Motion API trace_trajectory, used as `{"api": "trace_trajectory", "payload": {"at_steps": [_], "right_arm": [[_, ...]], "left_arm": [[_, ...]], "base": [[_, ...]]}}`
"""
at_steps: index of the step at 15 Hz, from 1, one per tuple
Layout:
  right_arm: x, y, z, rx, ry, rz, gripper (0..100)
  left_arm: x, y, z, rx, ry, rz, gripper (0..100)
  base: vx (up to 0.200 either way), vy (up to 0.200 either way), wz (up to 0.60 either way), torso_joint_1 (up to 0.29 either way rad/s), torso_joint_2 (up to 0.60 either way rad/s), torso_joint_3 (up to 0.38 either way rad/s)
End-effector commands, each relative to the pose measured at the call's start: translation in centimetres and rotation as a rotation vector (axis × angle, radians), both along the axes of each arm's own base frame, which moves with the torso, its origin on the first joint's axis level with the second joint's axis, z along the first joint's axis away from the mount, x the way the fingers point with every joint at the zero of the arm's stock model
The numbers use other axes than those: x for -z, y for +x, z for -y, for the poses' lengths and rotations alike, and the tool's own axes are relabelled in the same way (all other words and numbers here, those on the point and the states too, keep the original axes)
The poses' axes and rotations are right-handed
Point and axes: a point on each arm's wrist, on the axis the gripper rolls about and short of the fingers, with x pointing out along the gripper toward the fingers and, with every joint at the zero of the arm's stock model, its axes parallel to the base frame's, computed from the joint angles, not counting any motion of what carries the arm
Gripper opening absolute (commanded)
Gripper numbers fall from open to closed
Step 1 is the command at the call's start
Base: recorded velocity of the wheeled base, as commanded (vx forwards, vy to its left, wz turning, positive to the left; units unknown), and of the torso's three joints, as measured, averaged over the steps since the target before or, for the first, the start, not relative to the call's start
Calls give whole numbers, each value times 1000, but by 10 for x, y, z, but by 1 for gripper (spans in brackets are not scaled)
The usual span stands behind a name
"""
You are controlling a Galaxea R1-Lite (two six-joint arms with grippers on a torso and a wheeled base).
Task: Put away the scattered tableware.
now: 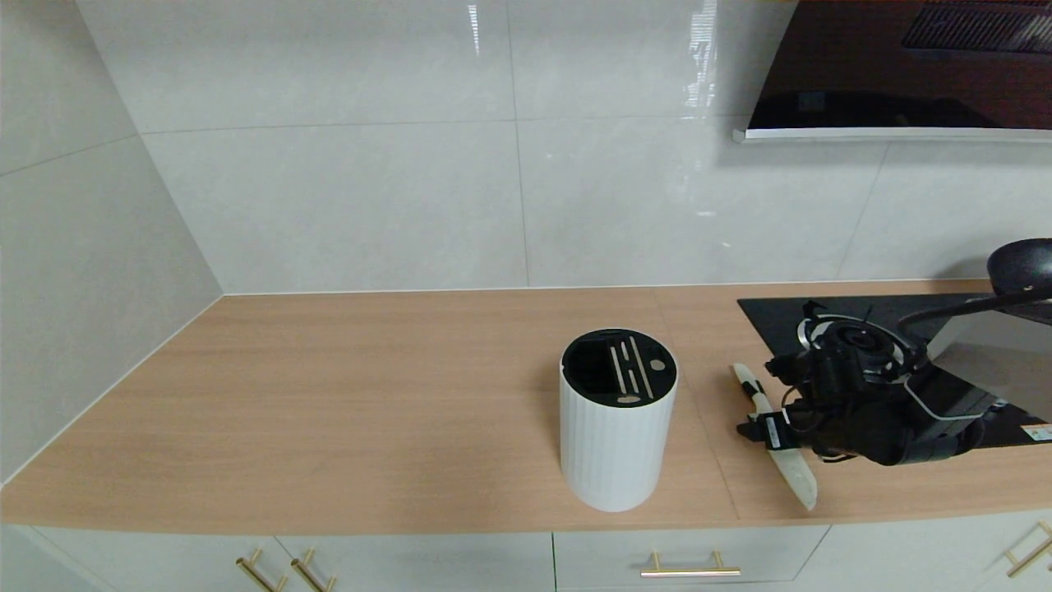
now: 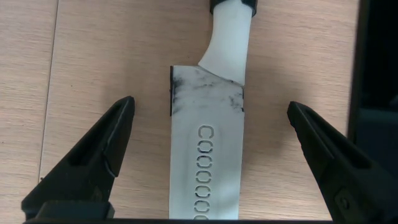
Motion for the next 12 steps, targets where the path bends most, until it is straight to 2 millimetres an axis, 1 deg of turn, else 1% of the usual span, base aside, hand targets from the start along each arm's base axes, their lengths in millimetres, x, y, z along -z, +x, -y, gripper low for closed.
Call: {"api": "trace_trajectory", "payload": {"at_steps": [1,3,4,12], "right_arm": [[0,0,0,-1,-1,1,100],[1,0,0,-1,-1,-1,100],[4,0,0,-3,-4,-8,0],[6,1,0,-3,-6,-13,0]], "left_arm": [[0,0,0,0,-1,1,100],[0,0,0,0,-1,1,100],[0,0,0,0,-1,-1,100],[0,0,0,0,-1,1,100]], "base": [[0,0,0,0,0,0],[0,0,0,0,0,0],[0,0,0,0,0,0],[0,0,0,0,0,0]]}}
